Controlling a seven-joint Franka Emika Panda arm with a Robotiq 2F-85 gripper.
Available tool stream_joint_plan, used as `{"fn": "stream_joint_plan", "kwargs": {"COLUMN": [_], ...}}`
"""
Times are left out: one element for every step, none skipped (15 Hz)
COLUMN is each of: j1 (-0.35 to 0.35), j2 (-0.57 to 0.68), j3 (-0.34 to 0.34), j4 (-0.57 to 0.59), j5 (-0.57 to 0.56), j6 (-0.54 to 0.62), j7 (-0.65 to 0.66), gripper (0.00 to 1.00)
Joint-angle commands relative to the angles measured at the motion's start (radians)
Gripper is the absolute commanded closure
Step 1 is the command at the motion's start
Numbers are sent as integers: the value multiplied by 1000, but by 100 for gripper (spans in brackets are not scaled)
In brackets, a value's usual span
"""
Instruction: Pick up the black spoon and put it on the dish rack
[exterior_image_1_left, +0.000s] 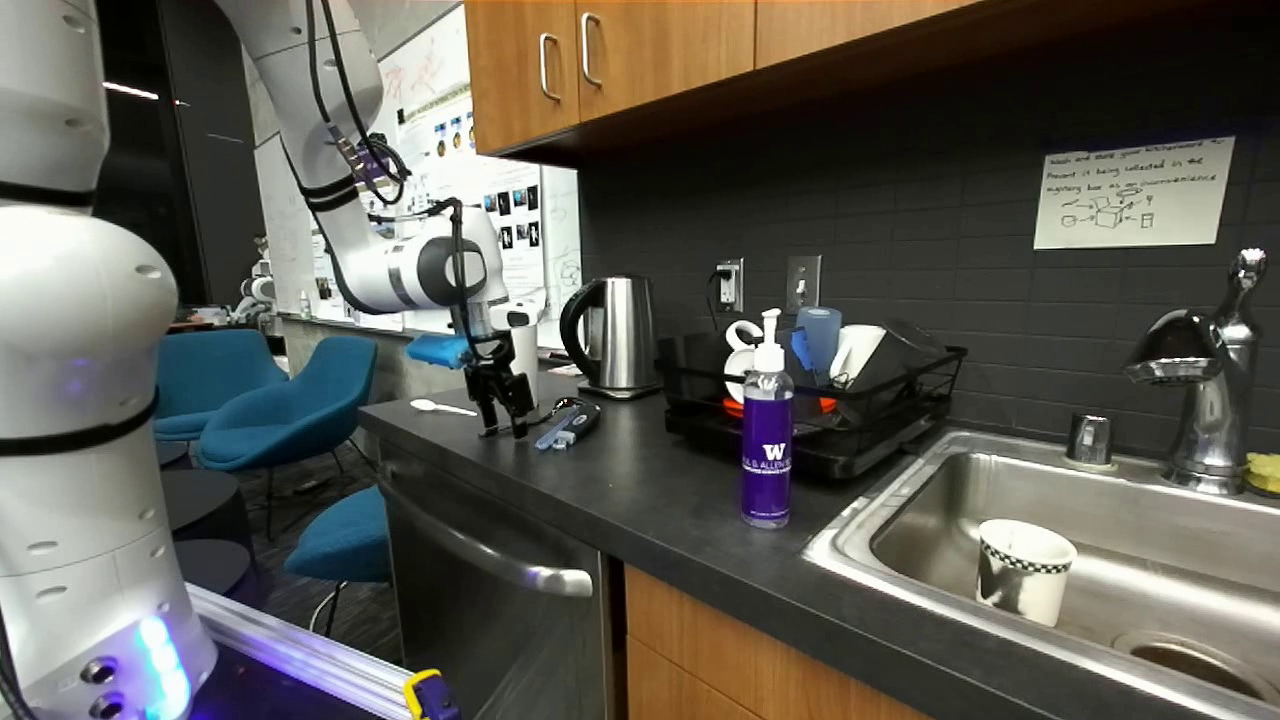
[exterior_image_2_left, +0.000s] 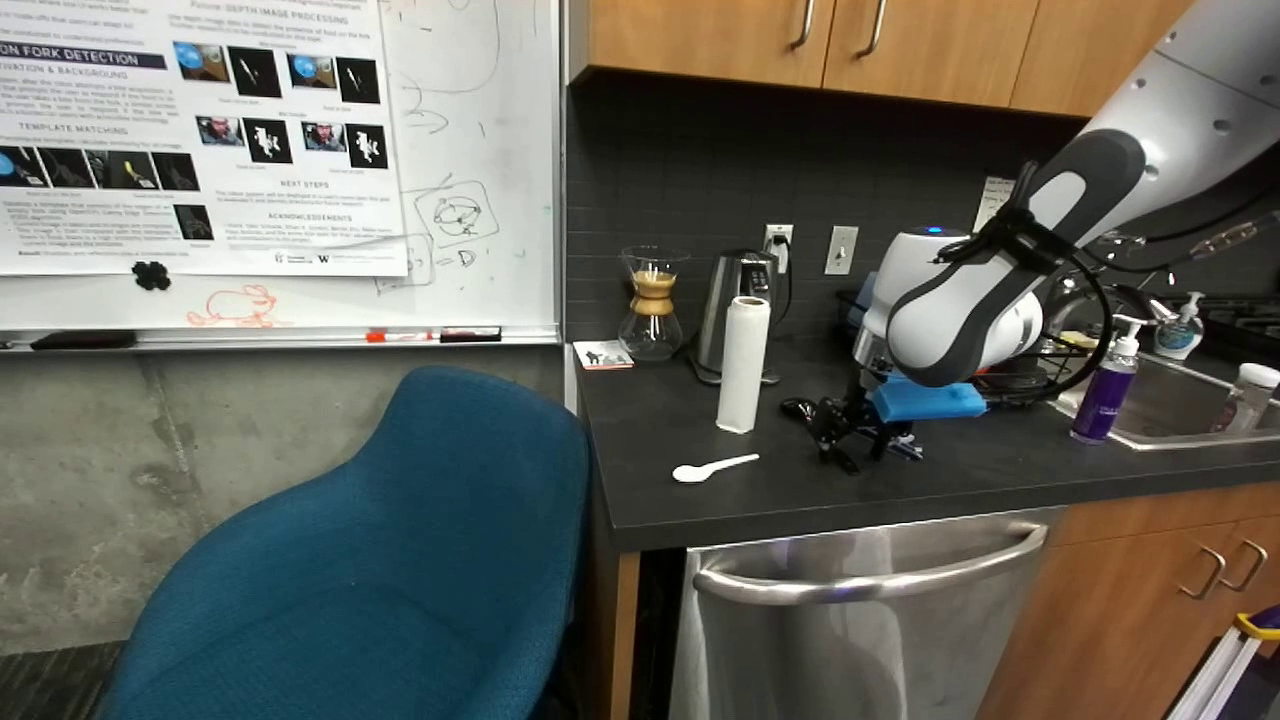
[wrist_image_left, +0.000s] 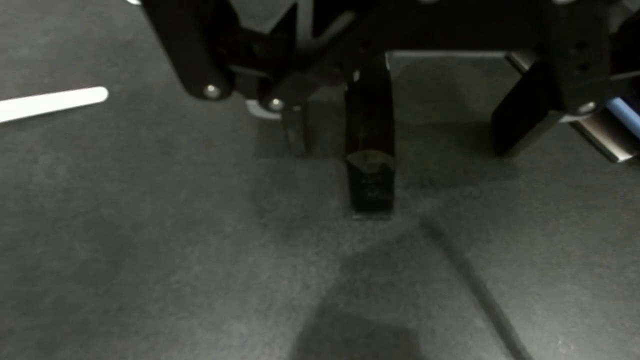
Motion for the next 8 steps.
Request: {"fn": "stream_joint_plan", "kwargs": {"j1": [21,23,26,30,33,35,38,41], "j2": [14,11,9,8,6,3,2,0], "j3": [-14,-11,-9,-7,-6,-5,-3,-2], "j4": [17,19,20,21,22,23,23,23], "j5": [-42,-46,-48,-50,-50,-47,-45,-41], "j6": [-12,-13,-13,-13,-14,-17,-18,-18], "j7": [37,35,33,33,28,24,22,17], "gripper": [39,45,53,59,66,75,82,89]}}
